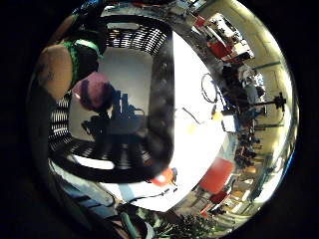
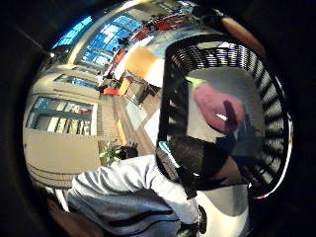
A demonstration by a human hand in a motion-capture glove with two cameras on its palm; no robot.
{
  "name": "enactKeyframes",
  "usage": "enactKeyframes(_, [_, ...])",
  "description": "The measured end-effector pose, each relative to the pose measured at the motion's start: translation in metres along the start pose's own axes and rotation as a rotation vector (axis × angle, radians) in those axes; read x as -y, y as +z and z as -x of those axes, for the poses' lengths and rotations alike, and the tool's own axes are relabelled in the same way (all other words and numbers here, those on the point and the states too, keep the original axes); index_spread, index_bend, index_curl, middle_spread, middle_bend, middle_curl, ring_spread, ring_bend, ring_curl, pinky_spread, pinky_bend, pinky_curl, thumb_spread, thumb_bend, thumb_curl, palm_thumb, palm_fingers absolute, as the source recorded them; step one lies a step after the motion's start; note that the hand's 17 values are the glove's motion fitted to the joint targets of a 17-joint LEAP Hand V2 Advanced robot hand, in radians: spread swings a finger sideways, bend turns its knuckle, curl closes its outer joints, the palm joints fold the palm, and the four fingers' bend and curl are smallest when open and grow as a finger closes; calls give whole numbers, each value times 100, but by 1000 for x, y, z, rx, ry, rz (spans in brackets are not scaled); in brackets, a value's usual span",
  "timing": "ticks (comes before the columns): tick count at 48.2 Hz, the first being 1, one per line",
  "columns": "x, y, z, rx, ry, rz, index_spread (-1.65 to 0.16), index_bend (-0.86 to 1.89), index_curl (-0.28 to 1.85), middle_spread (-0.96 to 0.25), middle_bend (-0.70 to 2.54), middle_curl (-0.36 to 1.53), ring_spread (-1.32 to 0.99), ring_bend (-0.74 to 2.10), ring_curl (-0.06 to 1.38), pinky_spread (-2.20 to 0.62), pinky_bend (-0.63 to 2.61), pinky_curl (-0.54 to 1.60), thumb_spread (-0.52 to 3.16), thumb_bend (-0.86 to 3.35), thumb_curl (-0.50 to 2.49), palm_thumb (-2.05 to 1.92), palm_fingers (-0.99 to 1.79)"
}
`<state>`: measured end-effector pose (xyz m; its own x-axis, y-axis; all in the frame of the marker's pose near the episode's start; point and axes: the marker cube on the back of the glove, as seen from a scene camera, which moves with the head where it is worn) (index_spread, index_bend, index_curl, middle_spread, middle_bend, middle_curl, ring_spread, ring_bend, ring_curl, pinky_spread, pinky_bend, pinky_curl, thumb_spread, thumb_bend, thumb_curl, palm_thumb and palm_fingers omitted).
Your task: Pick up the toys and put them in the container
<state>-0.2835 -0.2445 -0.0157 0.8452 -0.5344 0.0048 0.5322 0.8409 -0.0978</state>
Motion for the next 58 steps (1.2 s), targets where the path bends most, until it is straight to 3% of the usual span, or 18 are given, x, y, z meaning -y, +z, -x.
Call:
enactKeyframes(4, [-39,-15,-29,-11,13,-5,-35,14,33,-6,37,63,-18,71,39,-9,116,43,125,-3,51,-2,-9])
enactKeyframes(11, [-100,-23,-93,10,177,-36,-35,19,35,-3,36,61,-17,62,36,-7,108,39,131,0,47,3,-3])
enactKeyframes(19, [-148,25,-132,54,280,102,-35,18,35,-1,37,59,-16,59,35,-5,104,37,135,1,44,9,1])
enactKeyframes(35, [-155,121,-144,100,262,325,-33,16,33,1,24,53,-13,57,34,-4,105,37,142,9,42,31,-5])
enactKeyframes(48, [-143,134,-137,101,232,211,-30,18,34,-5,28,55,-22,89,41,-19,108,37,157,26,47,58,47])
enactKeyframes(52, [-139,128,-136,91,225,114,-29,25,38,-9,35,60,-26,100,46,-25,109,38,147,27,52,67,69])
enactKeyframes(58, [-139,110,-139,148,231,15,-29,30,44,-15,41,68,-30,111,52,-31,113,43,126,23,60,73,74])
